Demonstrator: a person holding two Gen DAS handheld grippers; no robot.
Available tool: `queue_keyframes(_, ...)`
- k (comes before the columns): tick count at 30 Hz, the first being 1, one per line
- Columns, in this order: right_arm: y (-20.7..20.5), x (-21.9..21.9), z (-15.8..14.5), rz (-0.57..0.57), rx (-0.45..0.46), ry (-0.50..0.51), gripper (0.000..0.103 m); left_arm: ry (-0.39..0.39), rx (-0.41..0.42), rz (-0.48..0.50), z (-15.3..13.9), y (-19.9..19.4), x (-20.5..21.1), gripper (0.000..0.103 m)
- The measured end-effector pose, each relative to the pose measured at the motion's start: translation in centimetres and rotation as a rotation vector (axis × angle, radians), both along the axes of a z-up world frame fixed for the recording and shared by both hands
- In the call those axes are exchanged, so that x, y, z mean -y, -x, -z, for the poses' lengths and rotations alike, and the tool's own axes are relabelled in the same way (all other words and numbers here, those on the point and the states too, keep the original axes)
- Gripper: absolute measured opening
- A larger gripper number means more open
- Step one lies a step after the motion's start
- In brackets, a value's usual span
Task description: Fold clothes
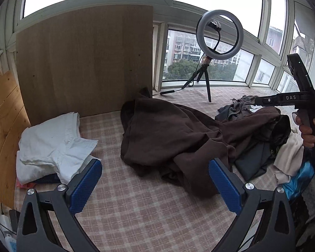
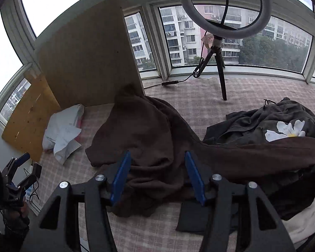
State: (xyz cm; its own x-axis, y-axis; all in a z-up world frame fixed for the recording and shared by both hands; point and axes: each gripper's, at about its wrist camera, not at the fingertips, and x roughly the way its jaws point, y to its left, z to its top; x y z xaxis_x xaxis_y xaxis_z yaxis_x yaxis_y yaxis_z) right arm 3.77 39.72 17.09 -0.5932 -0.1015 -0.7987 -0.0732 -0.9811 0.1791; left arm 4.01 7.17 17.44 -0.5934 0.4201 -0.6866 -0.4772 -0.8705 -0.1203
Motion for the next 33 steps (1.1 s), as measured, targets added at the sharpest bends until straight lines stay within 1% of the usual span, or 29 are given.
queue_keyframes(2, -0.6, -1.1, 3.3, 0.032, 0.043, -0.049, 0.053, -0.003, 0.049, 0.063, 2.0, -0.2, -2.9, 0.102)
queue_keyframes(4, -1.1, -3.1, 5.9, 0.074, 0.089, -0.076, 0.053, 0.006, 0.094, 0.118, 3.9, -0.1, -5.9, 0.102)
queue_keyframes(7, -1.6, -6.3, 8.5, 0.132, 0.131, -0.056, 0.053, 0.053, 0.159, 0.154, 7.0, 0.3, -10.0, 0.102)
queue_keyframes(8, -1.8, -7.1, 9.1, 0.142, 0.137, -0.045, 0.053, 0.064, 0.18, 0.157, 8.0, 0.6, -11.0, 0.097)
queue_keyframes(9, -1.9, -7.4, 9.5, 0.137, 0.14, -0.029, 0.053, 0.07, 0.203, 0.15, 8.7, 1.1, -11.7, 0.075)
queue_keyframes(10, -1.9, -7.2, 9.9, 0.121, 0.141, -0.009, 0.053, 0.066, 0.229, 0.14, 9.3, 1.6, -12.0, 0.058)
queue_keyframes(11, -1.9, -7.0, 10.2, 0.105, 0.141, 0.012, 0.053, 0.043, 0.265, 0.121, 9.7, 2.3, -11.8, 0.024)
queue_keyframes(12, -2.0, -6.8, 10.5, 0.089, 0.142, 0.032, 0.054, 0.007, 0.292, 0.102, 9.5, 3.0, -11.3, 0.006)
queue_keyframes(13, -2.0, -6.5, 10.9, 0.073, 0.142, 0.053, 0.054, -0.035, 0.301, 0.087, 8.9, 3.5, -10.5, 0.005)
queue_keyframes(14, -2.0, -6.3, 11.2, 0.057, 0.142, 0.073, 0.054, -0.065, 0.289, 0.071, 7.9, 3.9, -9.6, 0.005)
queue_keyframes(16, -2.0, -5.9, 11.9, 0.025, 0.143, 0.114, 0.054, -0.089, 0.205, 0.029, 4.7, 4.5, -7.5, 0.003)
queue_keyframes(18, -2.0, -5.4, 12.5, -0.007, 0.144, 0.155, 0.054, -0.117, 0.102, -0.044, 0.5, 5.1, -4.6, 0.0)
queue_keyframes(19, -2.0, -5.2, 12.9, -0.023, 0.145, 0.176, 0.054, -0.133, 0.037, -0.082, -1.7, 5.3, -3.1, 0.0)
queue_keyframes(21, -1.7, -3.6, 12.8, -0.083, 0.127, 0.185, 0.055, -0.132, -0.083, -0.151, -5.8, 5.5, -0.4, 0.0)
queue_keyframes(22, -1.5, -2.7, 12.8, -0.109, 0.119, 0.178, 0.062, -0.112, -0.124, -0.181, -7.3, 5.7, 0.6, 0.0)
queue_keyframes(23, -1.3, -1.8, 13.0, -0.129, 0.115, 0.165, 0.063, -0.095, -0.141, -0.199, -8.4, 6.0, 1.5, 0.0)
queue_keyframes(24, -1.1, -0.9, 13.2, -0.148, 0.111, 0.152, 0.063, -0.086, -0.119, -0.197, -8.8, 6.3, 2.1, 0.0)
queue_keyframes(26, -1.0, 0.4, 13.4, -0.183, 0.096, 0.166, 0.063, -0.078, -0.078, -0.183, -8.1, 6.2, 2.7, 0.001)
queue_keyframes(28, -1.2, 1.5, 13.5, -0.23, 0.093, 0.203, 0.063, -0.068, -0.033, -0.131, -5.9, 5.3, 2.4, 0.016)
queue_keyframes(30, -1.3, 2.8, 14.0, -0.278, 0.103, 0.213, 0.064, -0.065, 0.036, -0.053, -2.7, 3.7, 1.3, 0.058)
queue_keyframes(31, -1.1, 3.3, 14.4, -0.282, 0.116, 0.205, 0.064, -0.056, 0.067, -0.016, -1.0, 2.9, 0.5, 0.062)
queue_keyframes(33, -0.8, 4.2, 15.4, -0.29, 0.141, 0.19, 0.064, -0.009, 0.117, 0.05, 2.2, 1.1, -1.8, 0.064)
